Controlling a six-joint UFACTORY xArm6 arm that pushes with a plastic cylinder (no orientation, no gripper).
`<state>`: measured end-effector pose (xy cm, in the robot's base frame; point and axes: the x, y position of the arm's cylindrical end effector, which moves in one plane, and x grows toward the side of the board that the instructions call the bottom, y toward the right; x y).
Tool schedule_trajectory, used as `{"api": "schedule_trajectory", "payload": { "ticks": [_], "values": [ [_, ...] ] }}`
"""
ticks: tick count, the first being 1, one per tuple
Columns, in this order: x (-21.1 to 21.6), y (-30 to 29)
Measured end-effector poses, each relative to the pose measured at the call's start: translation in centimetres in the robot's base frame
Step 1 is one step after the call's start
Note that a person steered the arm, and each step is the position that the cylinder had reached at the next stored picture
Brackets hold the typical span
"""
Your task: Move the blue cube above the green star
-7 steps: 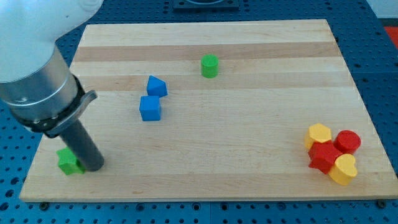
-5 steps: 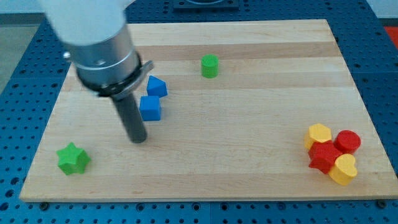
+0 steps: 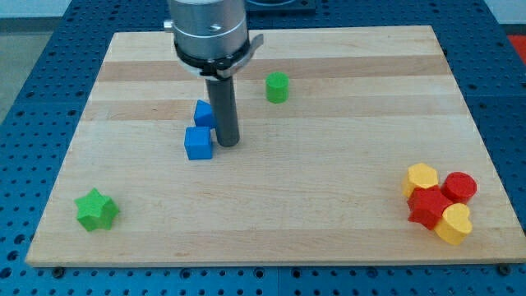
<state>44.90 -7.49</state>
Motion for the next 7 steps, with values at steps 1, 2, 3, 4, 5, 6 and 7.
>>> {"api": "schedule_trajectory", "payload": {
  "ticks": [1,2,3,4,5,6,7],
  "values": [
    [0.0,-1.7],
    [0.0,-3.2],
    [0.0,-4.2],
    [0.0,-6.1],
    [0.1,-8.3],
    [0.9,-9.6],
    [1.6,-10.7]
  ]
}}
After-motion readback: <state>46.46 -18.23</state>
